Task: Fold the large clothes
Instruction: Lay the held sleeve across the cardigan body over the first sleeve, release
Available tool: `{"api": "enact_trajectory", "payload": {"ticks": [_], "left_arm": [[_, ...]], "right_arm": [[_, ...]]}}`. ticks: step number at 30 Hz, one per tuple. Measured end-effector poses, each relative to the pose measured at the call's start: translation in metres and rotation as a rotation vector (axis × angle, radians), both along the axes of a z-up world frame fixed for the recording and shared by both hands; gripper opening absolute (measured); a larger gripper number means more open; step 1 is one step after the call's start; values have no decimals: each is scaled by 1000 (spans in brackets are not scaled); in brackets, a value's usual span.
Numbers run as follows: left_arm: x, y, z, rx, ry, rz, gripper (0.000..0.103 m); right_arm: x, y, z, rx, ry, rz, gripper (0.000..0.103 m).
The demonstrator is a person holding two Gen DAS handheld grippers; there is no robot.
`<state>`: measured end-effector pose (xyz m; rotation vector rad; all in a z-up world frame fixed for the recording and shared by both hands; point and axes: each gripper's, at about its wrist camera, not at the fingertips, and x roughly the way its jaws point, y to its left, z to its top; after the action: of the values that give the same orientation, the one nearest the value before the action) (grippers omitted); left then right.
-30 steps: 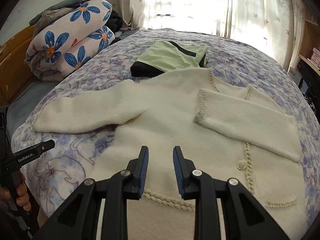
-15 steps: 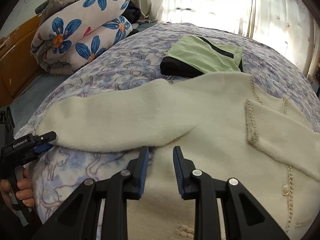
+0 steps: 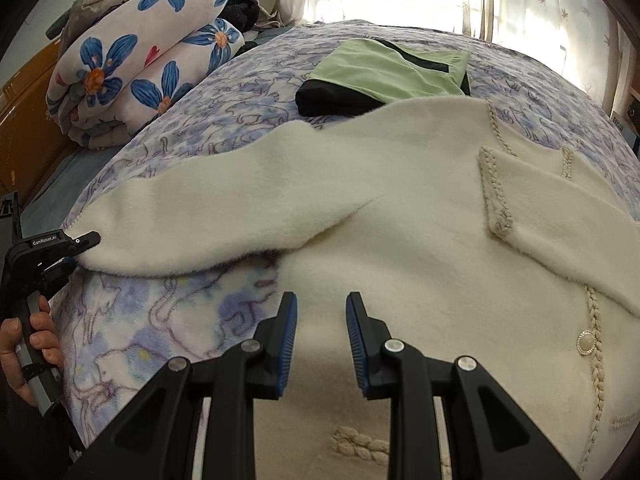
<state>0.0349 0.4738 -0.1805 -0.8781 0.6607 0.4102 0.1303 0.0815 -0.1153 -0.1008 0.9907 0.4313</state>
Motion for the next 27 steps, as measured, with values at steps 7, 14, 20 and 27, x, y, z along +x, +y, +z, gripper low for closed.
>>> {"api": "enact_trajectory", "payload": {"ticks": [7, 14, 20, 27], "left_arm": [[35, -96, 96, 195, -131, -165, 7], [89, -243, 124, 212, -172, -491, 7], [123, -357, 72, 271, -11, -684, 7], [117, -389, 33, 266, 124, -770, 50]], "right_arm": [[2, -56, 13, 68, -7, -83, 25], [0, -142, 19, 118, -28, -220, 25], [-2, -213, 6, 118, -7, -334, 25], [-4, -255, -12, 157, 42, -367, 25]]}}
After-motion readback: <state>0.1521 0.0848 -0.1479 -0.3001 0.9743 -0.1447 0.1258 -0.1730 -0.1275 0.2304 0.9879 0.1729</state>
